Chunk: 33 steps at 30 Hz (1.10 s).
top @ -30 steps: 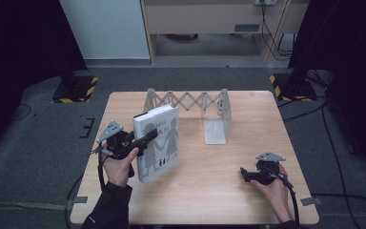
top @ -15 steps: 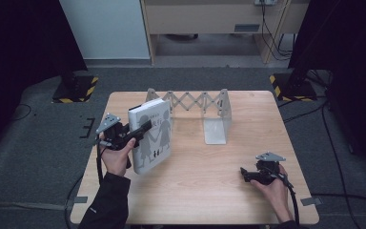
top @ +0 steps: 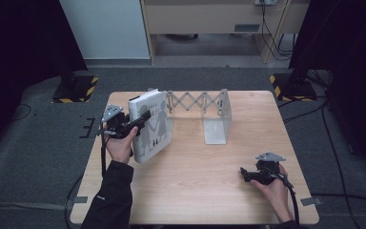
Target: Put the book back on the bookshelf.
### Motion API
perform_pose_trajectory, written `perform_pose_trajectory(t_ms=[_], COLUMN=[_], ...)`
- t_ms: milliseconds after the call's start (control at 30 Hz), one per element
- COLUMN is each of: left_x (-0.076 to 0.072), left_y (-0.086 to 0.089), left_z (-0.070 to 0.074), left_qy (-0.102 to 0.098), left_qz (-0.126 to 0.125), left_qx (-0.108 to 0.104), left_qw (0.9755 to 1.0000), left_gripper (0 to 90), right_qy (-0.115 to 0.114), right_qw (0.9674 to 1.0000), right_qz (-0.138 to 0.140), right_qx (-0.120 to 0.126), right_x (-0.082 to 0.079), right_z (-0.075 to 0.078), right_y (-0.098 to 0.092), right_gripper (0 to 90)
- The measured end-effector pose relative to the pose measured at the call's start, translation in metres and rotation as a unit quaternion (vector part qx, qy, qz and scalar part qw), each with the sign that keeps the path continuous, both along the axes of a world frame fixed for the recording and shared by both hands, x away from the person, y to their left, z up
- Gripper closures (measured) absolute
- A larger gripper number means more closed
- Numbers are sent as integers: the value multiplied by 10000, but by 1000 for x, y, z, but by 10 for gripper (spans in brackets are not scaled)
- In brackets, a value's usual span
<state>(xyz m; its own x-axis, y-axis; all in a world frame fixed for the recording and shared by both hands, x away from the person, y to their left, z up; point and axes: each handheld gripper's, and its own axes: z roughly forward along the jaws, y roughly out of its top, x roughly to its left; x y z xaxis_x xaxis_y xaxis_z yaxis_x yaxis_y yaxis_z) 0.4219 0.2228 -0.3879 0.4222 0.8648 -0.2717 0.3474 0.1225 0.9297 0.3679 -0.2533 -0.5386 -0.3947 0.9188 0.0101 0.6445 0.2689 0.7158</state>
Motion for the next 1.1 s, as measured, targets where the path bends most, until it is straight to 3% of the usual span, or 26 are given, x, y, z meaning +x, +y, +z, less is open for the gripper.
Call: perform_pose_trajectory(t_ms=[433, 600, 733, 1100], left_x=[28, 37, 40, 41], left_y=[-12, -16, -16, -27], left_z=[-14, -18, -21, -29], left_qy=[21, -3, -3, -117], left_qz=[240, 361, 413, 369], left_qx=[-39, 41, -4, 174], left_qw=[9997, 9993, 9991, 9991], left_gripper=[521, 520, 520, 518], right_qy=[0, 0, 1, 1], right_qw=[10000, 10000, 10000, 10000], right_qz=[-6, -6, -5, -3], right_qx=[0, -1, -2, -2], right_x=[0, 0, 0, 0], right_z=[0, 0, 0, 0], right_y=[0, 0, 0, 0], right_gripper=[72, 71, 71, 71])
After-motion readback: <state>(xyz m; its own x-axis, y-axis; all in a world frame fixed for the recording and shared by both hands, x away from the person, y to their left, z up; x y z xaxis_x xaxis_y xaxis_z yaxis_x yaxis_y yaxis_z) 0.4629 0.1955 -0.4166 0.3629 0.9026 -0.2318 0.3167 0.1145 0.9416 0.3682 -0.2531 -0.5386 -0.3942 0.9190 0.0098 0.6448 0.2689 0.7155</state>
